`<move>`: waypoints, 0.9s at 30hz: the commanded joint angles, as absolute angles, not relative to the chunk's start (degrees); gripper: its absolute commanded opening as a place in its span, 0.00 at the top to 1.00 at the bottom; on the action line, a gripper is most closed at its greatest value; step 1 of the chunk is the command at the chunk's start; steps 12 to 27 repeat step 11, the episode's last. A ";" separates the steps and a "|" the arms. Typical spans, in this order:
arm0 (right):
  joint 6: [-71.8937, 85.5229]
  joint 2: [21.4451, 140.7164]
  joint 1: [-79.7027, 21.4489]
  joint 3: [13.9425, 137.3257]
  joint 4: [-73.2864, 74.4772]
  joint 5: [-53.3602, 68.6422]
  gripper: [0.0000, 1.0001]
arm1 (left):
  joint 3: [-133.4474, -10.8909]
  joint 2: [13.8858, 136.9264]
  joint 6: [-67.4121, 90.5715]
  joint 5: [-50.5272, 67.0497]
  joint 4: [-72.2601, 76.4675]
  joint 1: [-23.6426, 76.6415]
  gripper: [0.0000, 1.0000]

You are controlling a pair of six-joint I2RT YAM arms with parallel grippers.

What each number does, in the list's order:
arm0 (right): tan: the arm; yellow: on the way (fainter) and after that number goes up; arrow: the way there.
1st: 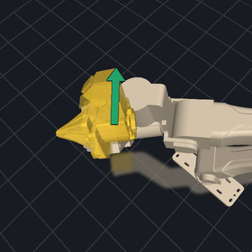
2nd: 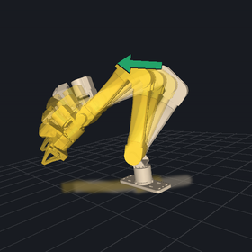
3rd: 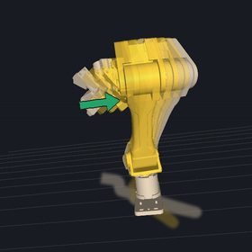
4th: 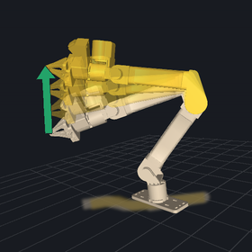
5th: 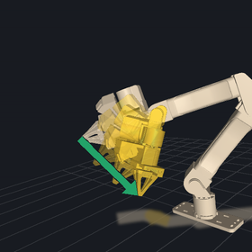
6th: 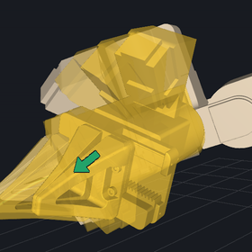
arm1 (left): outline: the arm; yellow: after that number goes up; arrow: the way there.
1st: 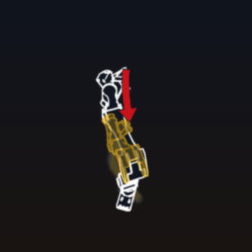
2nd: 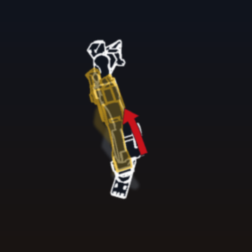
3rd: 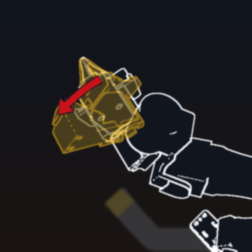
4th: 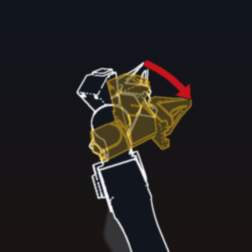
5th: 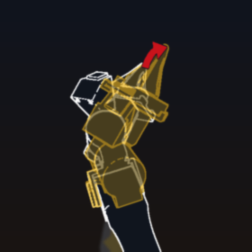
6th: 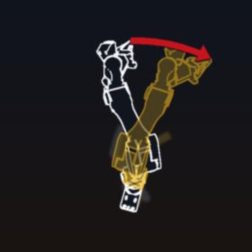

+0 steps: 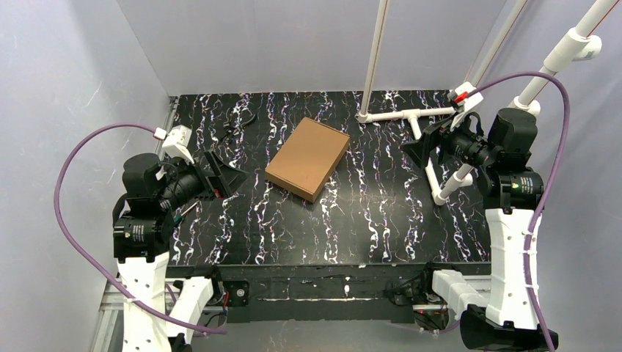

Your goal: Fold the paper box

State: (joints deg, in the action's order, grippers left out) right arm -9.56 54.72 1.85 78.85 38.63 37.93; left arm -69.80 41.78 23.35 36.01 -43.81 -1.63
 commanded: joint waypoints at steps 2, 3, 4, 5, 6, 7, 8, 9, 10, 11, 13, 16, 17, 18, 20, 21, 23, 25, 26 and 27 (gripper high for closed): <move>-8.88 53.95 2.35 79.80 36.83 39.10 0.02 | -69.40 41.66 22.28 36.17 -44.30 -1.32 0.02; -8.87 53.92 2.37 79.87 36.83 39.11 0.02 | -69.42 41.58 22.29 36.24 -44.30 -1.32 0.02; -8.82 54.00 2.42 79.93 36.87 39.08 0.02 | -69.40 41.62 22.24 36.17 -44.30 -1.27 0.02; -8.80 53.97 2.46 79.97 36.83 39.10 0.02 | -69.40 41.58 22.24 36.21 -44.30 -1.27 0.02; -8.83 53.97 2.49 80.06 36.83 39.09 0.02 | -69.41 41.65 22.24 36.21 -44.30 -1.31 0.02; -8.88 53.95 2.52 79.98 36.88 39.22 0.02 | -69.38 41.66 22.24 36.14 -44.30 -1.30 0.02; -9.19 53.81 2.61 79.98 37.04 39.49 0.02 | -69.40 41.74 22.24 36.20 -44.30 -1.32 0.02; -9.59 53.68 2.81 79.82 37.22 40.06 0.02 | -69.41 41.75 22.24 36.15 -44.22 -1.31 0.02; -9.27 53.51 3.00 79.45 37.07 40.37 0.02 | -69.40 41.83 22.24 36.24 -44.21 -1.34 0.02; -8.43 53.34 3.25 79.19 36.55 40.47 0.02 | -69.43 41.84 22.24 36.24 -44.21 -1.32 0.02; -8.43 53.34 3.25 79.19 36.55 40.47 0.02 | -69.43 41.84 22.24 36.24 -44.21 -1.32 0.02; -8.43 53.34 3.25 79.19 36.55 40.47 0.02 | -69.43 41.84 22.24 36.24 -44.21 -1.32 0.02; -8.43 53.34 3.25 79.19 36.55 40.47 0.02 | -69.43 41.84 22.24 36.24 -44.21 -1.32 0.02; -8.43 53.34 3.25 79.19 36.55 40.47 0.02 | -69.43 41.84 22.24 36.24 -44.21 -1.32 0.02; -8.43 53.34 3.25 79.19 36.55 40.47 0.02 | -69.43 41.84 22.24 36.24 -44.21 -1.32 0.02; -8.43 53.34 3.25 79.19 36.55 40.47 0.02 | -69.43 41.84 22.24 36.24 -44.21 -1.32 0.02; -8.43 53.34 3.25 79.19 36.55 40.47 0.02 | -69.43 41.84 22.24 36.24 -44.21 -1.32 0.02; -8.43 53.34 3.25 79.19 36.55 40.47 0.02 | -69.43 41.84 22.24 36.24 -44.21 -1.32 0.02; -8.43 53.34 3.25 79.19 36.55 40.47 0.02 | -69.43 41.84 22.24 36.24 -44.21 -1.32 0.02; -8.43 53.34 3.25 79.19 36.55 40.47 0.02 | -69.43 41.84 22.24 36.24 -44.21 -1.32 0.02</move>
